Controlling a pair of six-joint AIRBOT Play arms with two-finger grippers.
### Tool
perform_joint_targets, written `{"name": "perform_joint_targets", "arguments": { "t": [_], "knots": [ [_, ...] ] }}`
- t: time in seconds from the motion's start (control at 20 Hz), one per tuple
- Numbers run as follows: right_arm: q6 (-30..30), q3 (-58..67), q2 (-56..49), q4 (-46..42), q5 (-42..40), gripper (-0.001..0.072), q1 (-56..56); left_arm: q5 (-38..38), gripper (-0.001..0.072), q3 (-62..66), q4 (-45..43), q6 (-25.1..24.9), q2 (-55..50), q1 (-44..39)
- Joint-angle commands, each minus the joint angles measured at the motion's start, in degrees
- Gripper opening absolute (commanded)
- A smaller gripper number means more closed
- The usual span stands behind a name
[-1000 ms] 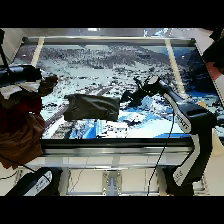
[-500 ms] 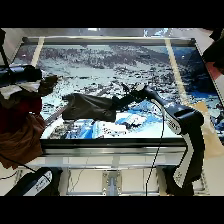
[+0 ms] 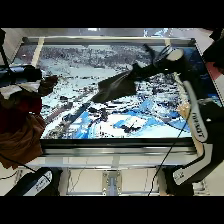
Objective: Fold the shirts.
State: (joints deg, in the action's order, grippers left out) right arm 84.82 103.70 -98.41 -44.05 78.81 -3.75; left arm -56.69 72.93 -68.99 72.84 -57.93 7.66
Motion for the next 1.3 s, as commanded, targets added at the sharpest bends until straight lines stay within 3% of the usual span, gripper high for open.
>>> {"name": "perform_joint_targets", "arguments": {
  "t": [0.0, 0.15, 0.4, 0.55, 0.75, 0.8, 0.9, 0.95, 1.05, 1.15, 1.2, 1.25],
  "knots": [
    [6.0, 2.3, 8.6, -19.9, 7.3, 0.0013, 10.9, 0.0, 0.0012, 0.0, 0.0, 0.0, 0.0, 0.0],
    [6.0, 1.3, 15.8, -29.3, 13.2, 0.0012, 22.3, 0.0, 0.0012, 0.0, 0.0, 0.0, -0.1, 0.0],
    [1.2, -10.3, 29.0, -35.9, 17.4, 0.0013, 43.6, 0.0, 0.0012, 0.0, 0.1, 0.5, -0.1, 0.0],
    [-0.5, -25.7, 37.7, -36.2, 14.6, 0.0013, 57.1, 0.0, 0.0012, 0.0, 0.1, 1.5, -0.1, 0.0],
    [-5.1, -45.1, 44.6, -37.7, 4.3, 0.0014, 70.0, -0.1, 0.0012, 0.0, 0.1, 1.5, -0.1, 0.0],
    [-5.0, -47.7, 44.7, -38.1, 2.7, 0.0057, 72.3, -0.3, 0.0011, 0.0, 0.1, 1.5, -0.1, 0.0],
    [-5.0, -49.5, 44.6, -38.0, 1.5, 0.0457, 76.0, -0.6, 0.0012, 0.0, 0.2, 1.5, -0.1, 0.0],
    [-4.5, -48.9, 44.7, -37.4, 1.7, 0.0491, 77.0, -0.6, 0.0012, 0.0, 0.3, 1.6, -0.1, 0.0],
    [-2.1, -44.6, 44.9, -32.2, 2.4, 0.0491, 77.8, -0.6, 0.0012, 0.0, 0.3, 1.8, -0.1, 0.0],
    [-0.9, -38.3, 45.0, -19.5, 1.9, 0.0487, 77.0, -0.6, 0.0012, 0.0, 0.7, 1.7, -0.1, 0.0],
    [-0.9, -35.7, 45.0, -11.2, 1.8, 0.0447, 76.0, -0.6, 0.0012, 0.0, 0.7, 1.7, -0.1, 0.0],
    [-1.4, -33.9, 45.1, -3.0, 2.4, 0.0281, 74.1, -0.6, 0.0012, 0.0, 0.7, 1.7, -0.1, 0.0]
  ]
}}
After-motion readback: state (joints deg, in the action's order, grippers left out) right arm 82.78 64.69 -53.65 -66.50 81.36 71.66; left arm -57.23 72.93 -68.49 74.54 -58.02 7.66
